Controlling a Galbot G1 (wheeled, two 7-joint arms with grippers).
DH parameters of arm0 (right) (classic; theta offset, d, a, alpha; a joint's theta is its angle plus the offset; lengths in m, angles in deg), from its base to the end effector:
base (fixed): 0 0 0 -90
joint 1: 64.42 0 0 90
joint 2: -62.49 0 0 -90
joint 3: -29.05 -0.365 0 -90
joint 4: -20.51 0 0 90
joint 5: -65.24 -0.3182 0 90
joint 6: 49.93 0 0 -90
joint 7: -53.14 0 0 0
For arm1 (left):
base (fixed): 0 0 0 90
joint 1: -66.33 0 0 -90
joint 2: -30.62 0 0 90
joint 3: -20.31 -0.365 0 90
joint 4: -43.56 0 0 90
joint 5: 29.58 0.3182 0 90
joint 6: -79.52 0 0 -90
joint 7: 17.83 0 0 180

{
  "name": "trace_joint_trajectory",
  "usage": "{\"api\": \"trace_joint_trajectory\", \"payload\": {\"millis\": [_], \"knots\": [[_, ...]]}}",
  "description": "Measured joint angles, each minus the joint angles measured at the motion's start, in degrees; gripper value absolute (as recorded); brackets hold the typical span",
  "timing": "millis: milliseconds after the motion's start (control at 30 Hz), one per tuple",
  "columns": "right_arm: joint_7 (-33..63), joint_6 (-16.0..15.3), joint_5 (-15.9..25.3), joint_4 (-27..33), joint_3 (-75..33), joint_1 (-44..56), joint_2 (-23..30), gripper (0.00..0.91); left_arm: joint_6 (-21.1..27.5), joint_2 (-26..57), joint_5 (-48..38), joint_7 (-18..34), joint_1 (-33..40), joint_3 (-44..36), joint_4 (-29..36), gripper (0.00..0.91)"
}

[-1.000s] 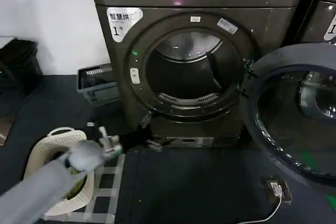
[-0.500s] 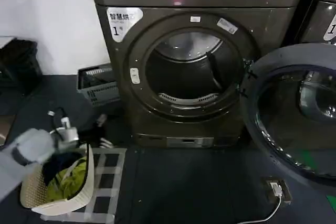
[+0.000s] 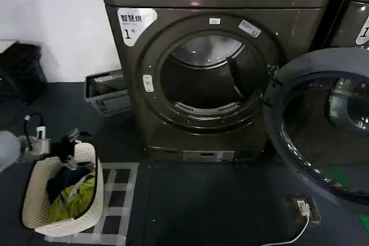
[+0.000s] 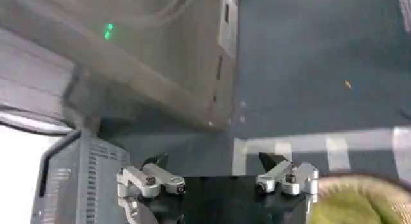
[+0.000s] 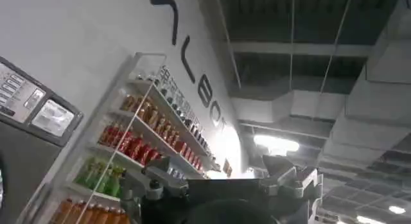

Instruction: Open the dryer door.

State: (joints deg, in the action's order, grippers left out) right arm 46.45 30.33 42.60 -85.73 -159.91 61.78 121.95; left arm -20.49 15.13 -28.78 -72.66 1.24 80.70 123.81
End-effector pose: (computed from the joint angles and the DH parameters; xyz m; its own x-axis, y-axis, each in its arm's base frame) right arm -0.0882 -0.4002 -0.0400 -0.3965 0.7636 -0.5097 0.9084 0.2462 -0.3378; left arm 0.3573 0.3623 -0.1221 -0.4908 0.2575 0.8323 0.8632 0.0140 0.5046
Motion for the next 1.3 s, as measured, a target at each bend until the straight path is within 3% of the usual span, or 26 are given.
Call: {"api": "trace_joint_trajectory", "payload": {"millis": [367,1300], "knots": [[-0.1,0.1,0.0,0.0,0.1,0.0,0.2,0.907,-0.5,0.1,3.7,0.6,0.7,0.1,-4.3,0.907],[-0.6,0.4,0.0,0.0,-0.4,0.4,0.7,0.907,-1.6,0.5,3.8,-0.2,0.4,-0.4,-3.6,0.907]]}}
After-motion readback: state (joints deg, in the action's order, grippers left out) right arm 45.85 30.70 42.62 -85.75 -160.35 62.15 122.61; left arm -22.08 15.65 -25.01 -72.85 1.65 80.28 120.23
